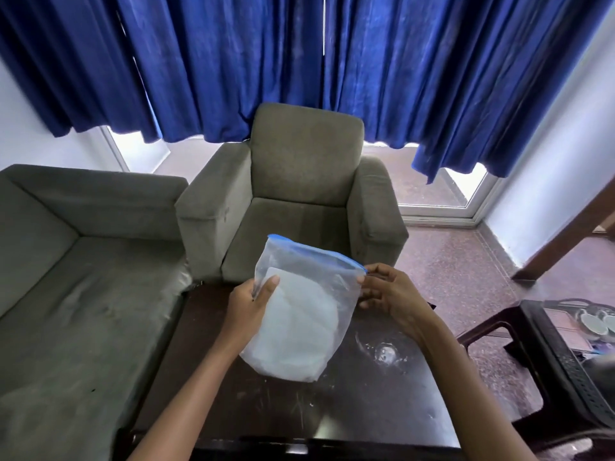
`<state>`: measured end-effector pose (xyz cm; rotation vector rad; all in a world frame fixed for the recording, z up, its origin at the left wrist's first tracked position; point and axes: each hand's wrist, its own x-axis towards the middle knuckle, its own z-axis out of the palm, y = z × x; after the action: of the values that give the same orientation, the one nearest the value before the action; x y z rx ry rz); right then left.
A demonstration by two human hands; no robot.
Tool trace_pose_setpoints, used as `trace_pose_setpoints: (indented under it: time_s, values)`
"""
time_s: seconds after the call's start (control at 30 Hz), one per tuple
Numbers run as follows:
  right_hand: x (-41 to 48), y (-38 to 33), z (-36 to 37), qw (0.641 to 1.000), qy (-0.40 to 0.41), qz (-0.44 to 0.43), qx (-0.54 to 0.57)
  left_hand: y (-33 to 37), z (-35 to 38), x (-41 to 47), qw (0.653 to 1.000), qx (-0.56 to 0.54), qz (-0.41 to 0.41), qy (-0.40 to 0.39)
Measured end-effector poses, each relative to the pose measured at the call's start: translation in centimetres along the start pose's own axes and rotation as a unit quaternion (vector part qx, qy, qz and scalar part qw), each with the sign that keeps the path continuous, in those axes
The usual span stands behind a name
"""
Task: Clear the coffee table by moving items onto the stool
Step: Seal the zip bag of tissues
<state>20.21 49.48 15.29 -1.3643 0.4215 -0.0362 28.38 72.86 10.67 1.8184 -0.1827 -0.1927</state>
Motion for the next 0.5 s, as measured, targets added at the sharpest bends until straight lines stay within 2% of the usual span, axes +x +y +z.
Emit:
trace_pose_setpoints:
  time_s: [0.17,0.3,0.4,0.5]
  values:
    - [-0.2,-1.1,1.1,0.99,0.09,-0.103,-0.02,0.7,-0.7,-0.3,1.0,0.006,0.014,-0.011]
    - [0.3,-2.5,0.7,0.971,0.191,-0.137,0.052,0.5,-2.4,0.1,0.999,0.0,0.037,0.019]
    - [0.2,-3.2,1.0,0.976,0.171,-0.132,0.041,0.4,-3.8,0.5,0.999,-0.001,0.046,0.013]
    - [0.8,-3.8,3.6,0.977,0.09,-0.127,-0.145,0.7,-4.3,1.1,0.997,-0.004,0.067,-0.033]
